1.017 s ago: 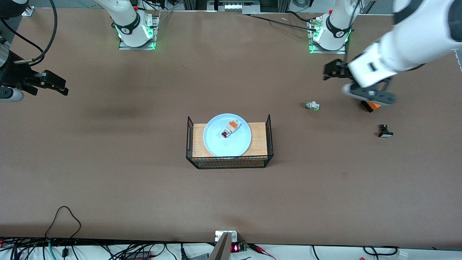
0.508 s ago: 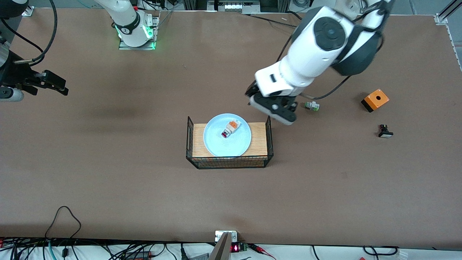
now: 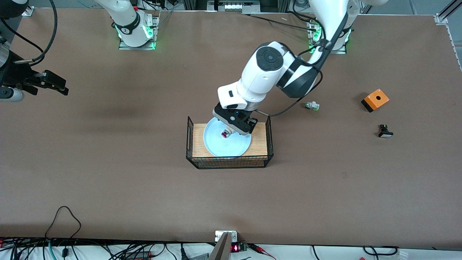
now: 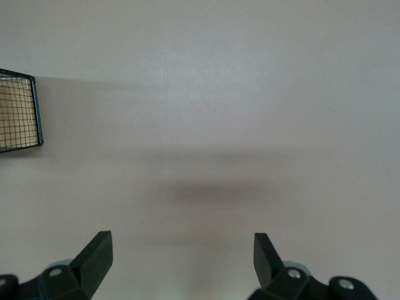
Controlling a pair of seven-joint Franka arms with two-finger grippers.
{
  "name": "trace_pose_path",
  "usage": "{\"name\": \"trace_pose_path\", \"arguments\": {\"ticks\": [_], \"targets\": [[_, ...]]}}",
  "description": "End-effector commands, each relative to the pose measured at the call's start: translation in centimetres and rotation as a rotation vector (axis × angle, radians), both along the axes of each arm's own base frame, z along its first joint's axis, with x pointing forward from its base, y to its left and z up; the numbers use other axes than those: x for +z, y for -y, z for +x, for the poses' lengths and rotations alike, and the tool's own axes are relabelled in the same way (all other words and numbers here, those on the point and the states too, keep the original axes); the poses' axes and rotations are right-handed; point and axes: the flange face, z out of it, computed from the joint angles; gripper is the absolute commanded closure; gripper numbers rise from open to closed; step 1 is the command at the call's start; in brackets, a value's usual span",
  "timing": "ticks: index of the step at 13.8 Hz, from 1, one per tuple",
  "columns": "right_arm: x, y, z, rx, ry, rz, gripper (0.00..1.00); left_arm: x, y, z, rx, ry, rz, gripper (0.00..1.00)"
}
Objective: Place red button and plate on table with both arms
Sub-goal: 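Grasp the red button with the left gripper and lift it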
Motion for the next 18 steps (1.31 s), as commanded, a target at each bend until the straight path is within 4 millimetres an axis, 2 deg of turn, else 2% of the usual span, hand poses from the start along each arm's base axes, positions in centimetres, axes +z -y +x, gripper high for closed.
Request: {"name": "trace_pose_path", "arguments": {"ticks": [1,3,5,8,10,11,13,16,18], "targets": [[0.2,0.3,-0.3,0.039,-0.017,-0.006,0.0,-1.4,0.6,0.4,-0.009,0.021,0.042,0.0],[0.1,0.1,-0.3,0.022,-0.02,-0.001,0.0,-3.5,0.7,0.4,-0.011,-0.001,0.061,0.0],[0.2,0.0,-0.3,0.023,-0.023,-0.001,0.0,-3.8,0.6,0.3,-0.013,-0.007,0.066,0.04],[0.4,-0.1,-0.4,0.016,-0.019,-0.001,0.0,-4.5,0.8,-0.2,-0.023,-0.02,0.08,0.63],[0.6,-0.3,-0.5,-0.018,-0.016,-0.006,0.0,-4.2,0.9,-0.2,-0.023,-0.017,0.077,0.84],[0.6,-0.3,-0.5,-0.006,-0.016,-0.009,0.0,-3.7,0.8,-0.1,-0.022,-0.011,0.073,0.89],[0.6,-0.1,-0.5,-0.006,-0.016,-0.006,0.0,-2.3,1.1,-0.1,-0.02,0.004,0.057,0.9],[0.7,0.0,-0.5,-0.02,-0.013,-0.004,0.0,3.6,0.4,-0.6,0.008,0.019,0.025,0.9],[0.4,0.0,-0.3,-0.015,-0.019,-0.006,0.0,7.5,-1.5,-1.1,0.031,-0.014,0.055,0.9]]}}
